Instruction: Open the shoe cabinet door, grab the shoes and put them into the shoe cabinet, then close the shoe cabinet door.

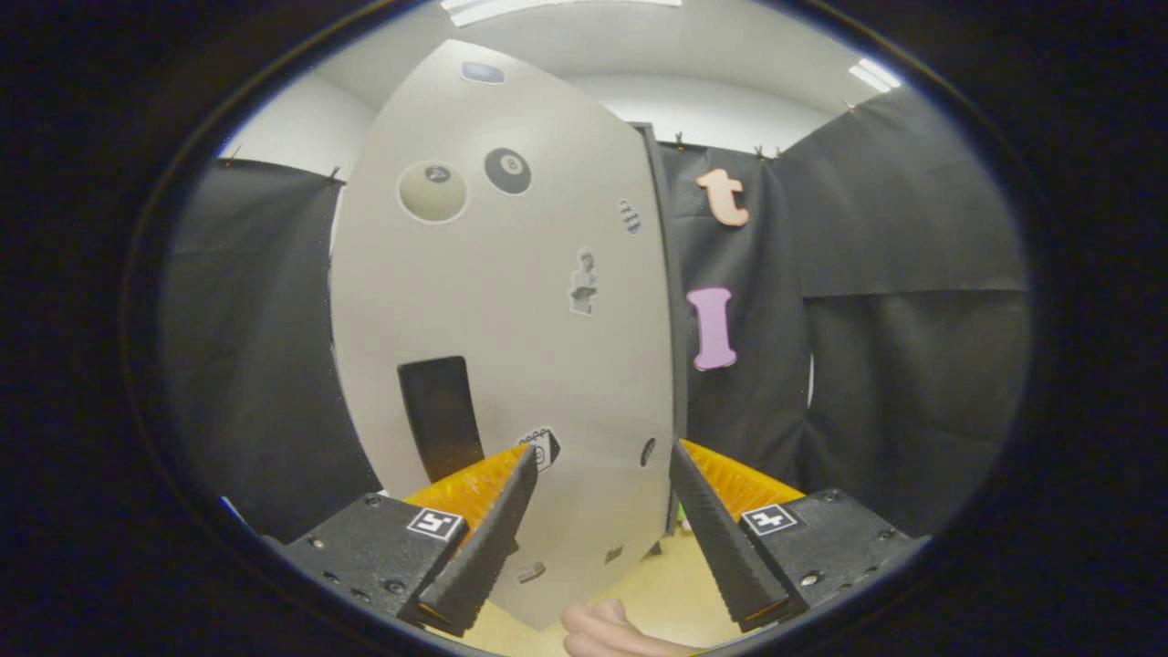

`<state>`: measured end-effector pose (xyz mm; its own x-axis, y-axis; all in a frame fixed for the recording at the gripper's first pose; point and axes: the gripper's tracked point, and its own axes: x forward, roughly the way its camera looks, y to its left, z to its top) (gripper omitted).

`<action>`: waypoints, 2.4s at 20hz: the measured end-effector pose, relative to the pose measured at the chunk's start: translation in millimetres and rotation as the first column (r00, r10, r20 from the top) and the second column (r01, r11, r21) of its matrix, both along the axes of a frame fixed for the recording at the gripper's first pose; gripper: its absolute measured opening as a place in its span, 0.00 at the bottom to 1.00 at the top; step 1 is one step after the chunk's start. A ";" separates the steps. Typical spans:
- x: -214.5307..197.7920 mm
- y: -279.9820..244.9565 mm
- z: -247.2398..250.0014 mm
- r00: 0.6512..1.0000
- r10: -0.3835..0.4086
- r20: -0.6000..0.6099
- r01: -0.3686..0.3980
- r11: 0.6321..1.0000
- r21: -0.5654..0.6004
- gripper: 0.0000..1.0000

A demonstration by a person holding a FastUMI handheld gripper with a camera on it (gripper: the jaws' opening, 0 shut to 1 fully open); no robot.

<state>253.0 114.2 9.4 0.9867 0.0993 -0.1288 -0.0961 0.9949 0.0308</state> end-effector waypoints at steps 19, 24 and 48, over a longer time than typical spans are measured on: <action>-115.4 -8.7 -22.5 0.986 -0.069 0.153 0.065 0.997 0.032 1.00; -135.4 -20.7 -62.1 0.993 -0.088 0.084 0.088 0.996 -0.002 0.99; -187.9 -4.2 -108.9 0.999 0.015 0.048 -0.014 1.000 -0.025 0.99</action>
<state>65.1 110.0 -99.5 0.9903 0.1110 -0.0836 -0.1112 0.9938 0.0017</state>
